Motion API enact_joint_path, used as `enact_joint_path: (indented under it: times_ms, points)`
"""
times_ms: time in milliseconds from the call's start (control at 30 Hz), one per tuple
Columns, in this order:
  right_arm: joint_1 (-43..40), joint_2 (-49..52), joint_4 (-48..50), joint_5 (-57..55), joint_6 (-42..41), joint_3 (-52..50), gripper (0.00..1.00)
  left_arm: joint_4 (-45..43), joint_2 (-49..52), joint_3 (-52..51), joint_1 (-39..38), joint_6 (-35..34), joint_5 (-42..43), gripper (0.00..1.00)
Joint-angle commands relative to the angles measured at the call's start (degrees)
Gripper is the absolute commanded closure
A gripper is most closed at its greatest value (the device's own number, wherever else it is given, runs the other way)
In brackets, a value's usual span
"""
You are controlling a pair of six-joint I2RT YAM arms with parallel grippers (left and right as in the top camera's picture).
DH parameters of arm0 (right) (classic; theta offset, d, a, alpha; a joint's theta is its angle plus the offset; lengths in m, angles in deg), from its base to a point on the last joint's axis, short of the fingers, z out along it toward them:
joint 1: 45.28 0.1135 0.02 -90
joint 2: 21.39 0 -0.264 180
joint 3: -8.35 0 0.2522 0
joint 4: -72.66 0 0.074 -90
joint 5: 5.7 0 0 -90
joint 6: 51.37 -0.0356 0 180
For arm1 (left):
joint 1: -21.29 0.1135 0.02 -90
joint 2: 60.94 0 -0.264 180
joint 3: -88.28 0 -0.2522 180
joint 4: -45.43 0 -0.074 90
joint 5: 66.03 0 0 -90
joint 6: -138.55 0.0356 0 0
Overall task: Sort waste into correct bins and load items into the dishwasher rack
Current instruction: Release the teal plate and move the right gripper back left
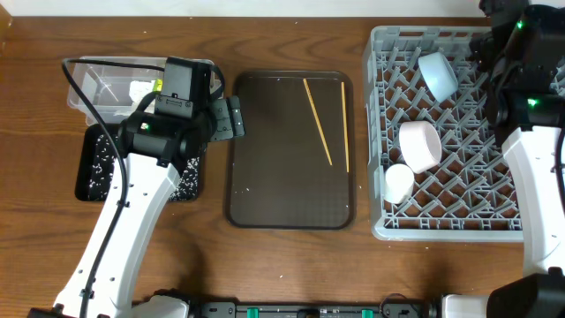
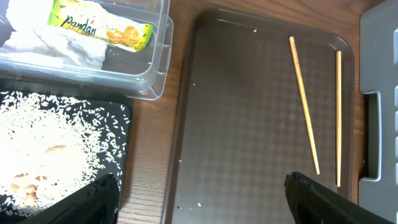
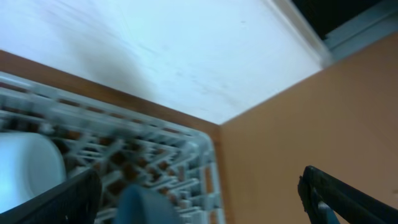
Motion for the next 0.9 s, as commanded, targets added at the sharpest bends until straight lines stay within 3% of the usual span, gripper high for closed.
enact_joint_path:
  times_ms: [0,267,333,400,467,700,867]
  points:
    - [1.3,-1.0,-2.1,9.3,-11.5,0.1,0.01,0.1,0.4,0.5,0.3,0.1,-0.5,0.12]
    - [4.0,-1.5,-13.3,38.1,-43.1,0.0,0.01,0.1,0.4,0.5,0.3,0.1,-0.5,0.12]
    - [4.7,-0.9,-15.1,43.7,-46.3,-0.1,0.01,0.1,0.4,0.5,0.3,0.1,-0.5,0.12]
    - [6.7,0.1,-15.1,48.1,-46.9,-0.1,0.09,0.1,0.4,0.5,0.3,0.1,-0.5,0.12]
    - [9.7,0.8,-14.5,47.8,-46.8,-0.1,0.16,0.1,0.4,0.5,0.3,0.1,-0.5,0.12]
    - [23.0,5.8,-11.3,33.0,-50.2,0.0,0.21,0.1,0.4,0.5,0.3,0.1,-0.5,0.12]
    - [30.3,12.1,-11.1,24.0,-51.7,0.0,0.32,0.1,0.4,0.5,0.3,0.1,-0.5,0.12]
